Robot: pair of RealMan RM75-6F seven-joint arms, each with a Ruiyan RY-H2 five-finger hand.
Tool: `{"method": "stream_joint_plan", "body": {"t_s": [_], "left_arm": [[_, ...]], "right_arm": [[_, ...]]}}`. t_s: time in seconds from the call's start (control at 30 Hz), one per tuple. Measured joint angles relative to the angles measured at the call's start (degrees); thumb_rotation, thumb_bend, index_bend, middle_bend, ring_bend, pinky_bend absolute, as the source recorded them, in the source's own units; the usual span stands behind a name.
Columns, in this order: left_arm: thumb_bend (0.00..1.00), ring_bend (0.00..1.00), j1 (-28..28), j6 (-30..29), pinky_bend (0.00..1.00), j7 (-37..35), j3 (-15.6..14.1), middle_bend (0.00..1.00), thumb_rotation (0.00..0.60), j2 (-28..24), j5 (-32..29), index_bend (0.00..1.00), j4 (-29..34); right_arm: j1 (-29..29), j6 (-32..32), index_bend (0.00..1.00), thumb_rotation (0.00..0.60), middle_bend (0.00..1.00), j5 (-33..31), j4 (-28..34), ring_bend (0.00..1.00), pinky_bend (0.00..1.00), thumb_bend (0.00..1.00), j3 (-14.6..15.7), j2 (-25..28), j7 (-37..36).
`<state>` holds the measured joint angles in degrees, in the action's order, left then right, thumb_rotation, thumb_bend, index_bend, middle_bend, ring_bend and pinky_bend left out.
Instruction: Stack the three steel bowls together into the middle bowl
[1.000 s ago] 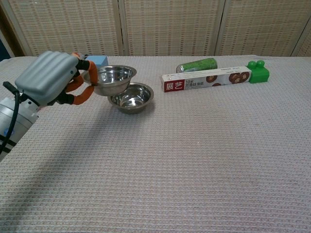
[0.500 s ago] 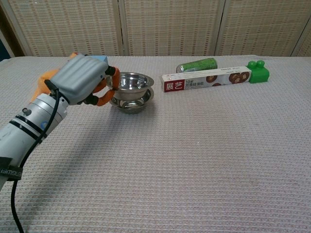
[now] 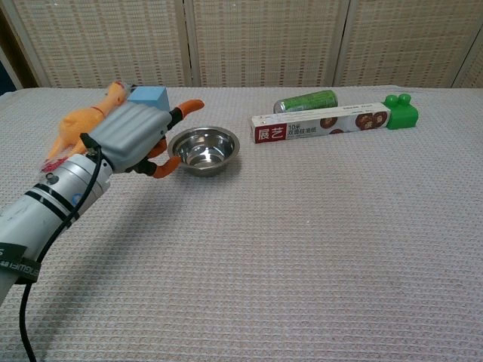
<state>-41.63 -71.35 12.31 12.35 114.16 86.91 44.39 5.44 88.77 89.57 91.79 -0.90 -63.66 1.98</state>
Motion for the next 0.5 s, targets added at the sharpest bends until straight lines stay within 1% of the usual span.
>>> {"method": "stream_joint_plan", "body": {"t_s": [0.03, 0.07, 0.1, 0.13, 0.17, 0.2, 0.27, 0.3, 0.33, 0.37, 0.43, 0.5], "left_arm": [[0.4, 0.93, 0.63, -0.48, 0.99, 0.18, -0.22, 0.79, 0.6, -1.14, -0.07, 0.0, 2.3], [0.4, 0.8, 1.24, -0.83, 0.93, 0.35, -0.47, 0.65, 0.6, -2.22, -0.14, 0.0, 4.39], [0.4, 0.68, 1.99, -1.13, 0.86, 0.55, -0.81, 0.54, 0.6, -3.54, -0.24, 0.0, 6.83], [0.4, 0.45, 3.17, -1.51, 0.7, 0.82, -1.44, 0.38, 0.6, -5.74, -0.41, 0.0, 10.63], [0.4, 0.3, 4.2, -1.83, 0.57, 1.0, -2.06, 0.28, 0.6, -7.75, -0.54, 0.0, 13.9], [0.39, 0.21, 5.38, -2.24, 0.48, 1.15, -2.82, 0.22, 0.6, -10.11, -0.65, 0.0, 17.48], [0.39, 0.11, 8.88, -3.76, 0.37, 1.28, -5.18, 0.17, 0.6, -17.06, -0.92, 0.01, 26.6], [0.39, 0.09, 10.75, -4.69, 0.34, 1.31, -6.44, 0.14, 0.6, -20.54, -1.1, 0.01, 30.52], [0.39, 0.05, 13.63, -6.17, 0.29, 1.27, -8.34, 0.11, 0.6, -25.41, -1.45, 0.01, 35.39], [0.39, 0.03, 16.13, -7.49, 0.24, 1.07, -9.87, 0.08, 0.6, -29.09, -1.77, 0.01, 38.57], [0.38, 0.01, 22.6, -10.87, 0.21, 0.21, -13.31, 0.04, 0.6, -36.97, -2.59, 0.0, 44.03], [0.38, 0.0, 27.81, -14.29, 0.2, -1.0, -15.9, 0.01, 0.6, -42.33, -2.7, 0.0, 46.73]], "right_arm": [[-0.13, 0.12, 0.0, 0.6, 0.0, 0.04, -0.09, 0.0, 0.0, 0.19, -0.08, 0.04, -0.05], [-0.23, 0.17, 0.0, 0.6, 0.0, 0.05, -0.11, 0.0, 0.0, 0.19, -0.11, 0.14, -0.12], [-0.35, 0.23, 0.0, 0.6, 0.0, 0.06, -0.11, 0.0, 0.0, 0.19, -0.12, 0.25, -0.16], [-0.51, 0.31, 0.0, 0.6, 0.0, 0.08, -0.09, 0.0, 0.0, 0.19, -0.1, 0.39, -0.07], [-0.61, 0.36, 0.0, 0.6, 0.0, 0.06, -0.06, 0.0, 0.0, 0.19, -0.08, 0.45, 0.13], [-0.74, 0.42, 0.0, 0.6, 0.0, 0.01, 0.01, 0.0, 0.0, 0.19, -0.05, 0.5, 0.47], [-1.2, 0.65, 0.0, 0.6, 0.0, -0.28, 0.38, 0.0, 0.0, 0.19, 0.01, 0.6, 1.8], [-1.47, 0.82, 0.0, 0.6, 0.0, -0.45, 0.63, 0.0, 0.0, 0.19, 0.05, 0.63, 2.52], [-1.92, 1.1, 0.0, 0.6, 0.0, -0.71, 0.96, 0.0, 0.0, 0.17, 0.1, 0.65, 3.54], [-2.35, 1.44, 0.0, 0.6, 0.0, -0.95, 1.19, 0.0, 0.0, 0.16, 0.12, 0.64, 4.3], [-3.5, 2.6, 0.0, 0.6, 0.0, -1.44, 1.79, 0.0, 0.0, 0.15, 0.18, 0.63, 5.4], [-4.26, 3.58, 0.0, 0.6, 0.0, -1.39, 2.08, 0.0, 0.0, 0.14, 0.24, 0.64, 5.35]]}}
